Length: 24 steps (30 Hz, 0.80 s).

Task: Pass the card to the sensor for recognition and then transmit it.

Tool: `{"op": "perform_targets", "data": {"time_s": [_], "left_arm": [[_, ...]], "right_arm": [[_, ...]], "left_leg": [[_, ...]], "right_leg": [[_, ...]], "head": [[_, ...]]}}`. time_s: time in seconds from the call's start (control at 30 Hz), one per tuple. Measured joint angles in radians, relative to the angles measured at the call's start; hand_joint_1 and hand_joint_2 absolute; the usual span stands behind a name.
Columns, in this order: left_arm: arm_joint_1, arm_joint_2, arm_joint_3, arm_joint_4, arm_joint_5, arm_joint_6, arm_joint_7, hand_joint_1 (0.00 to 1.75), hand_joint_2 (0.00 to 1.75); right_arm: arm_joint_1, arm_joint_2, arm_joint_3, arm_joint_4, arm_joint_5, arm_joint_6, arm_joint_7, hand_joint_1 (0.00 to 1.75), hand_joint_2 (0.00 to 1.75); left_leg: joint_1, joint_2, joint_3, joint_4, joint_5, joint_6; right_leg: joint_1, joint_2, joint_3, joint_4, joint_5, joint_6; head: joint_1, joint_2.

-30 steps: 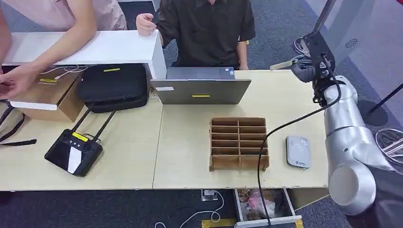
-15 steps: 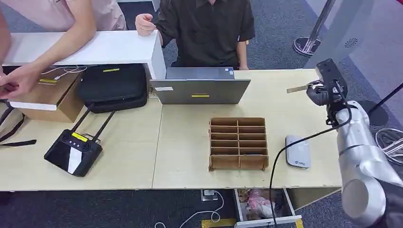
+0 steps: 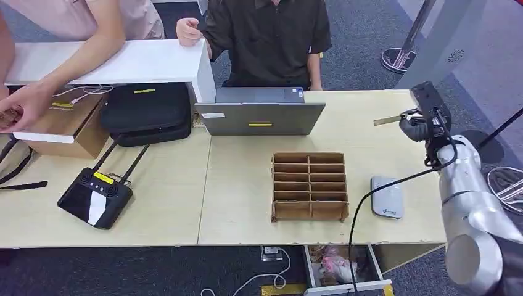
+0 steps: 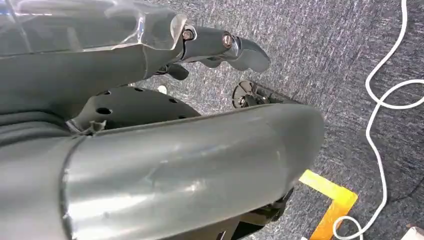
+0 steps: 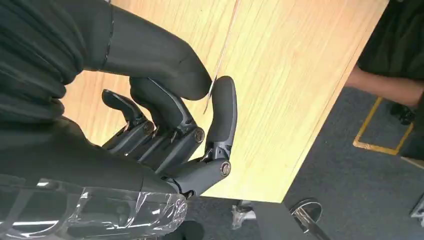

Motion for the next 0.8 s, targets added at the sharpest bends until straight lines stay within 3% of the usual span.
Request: {"op": "perform_targets", "data": {"time_s": [0.37, 0.7, 0.8], "left_arm": [[0.001, 0.0, 0.001, 0.0, 0.014, 0.01, -0.001, 0.0, 0.0], [0.005, 0.003, 0.001, 0.0, 0.015, 0.012, 0.0, 0.0, 0.0], [0.006, -0.001, 0.001, 0.0, 0.026, 0.011, -0.029, 0.0, 0.0]], "right_arm": [[0.062, -0.009, -0.005, 0.0, -0.034, -0.018, -0.036, 1.75, 1.75], [0.275, -0.041, -0.08, -0.05, -0.123, -0.065, -0.104, 1.75, 1.75], [0.361, -0.041, -0.113, -0.078, -0.125, -0.08, -0.117, 1.75, 1.75]], "left_leg": [[0.0, 0.0, 0.0, 0.0, 0.0, 0.0], [0.0, -0.003, -0.001, 0.0, 0.0, 0.0], [0.0, -0.004, -0.001, -0.001, 0.0, 0.0]], "right_leg": [[0.0, -0.001, 0.0, 0.0, 0.0, 0.0], [0.0, -0.003, 0.001, -0.001, -0.001, 0.001], [0.0, -0.004, 0.001, -0.001, -0.001, 0.001]], "head": [[0.0, 0.0], [0.0, 0.0], [0.0, 0.0]]}}
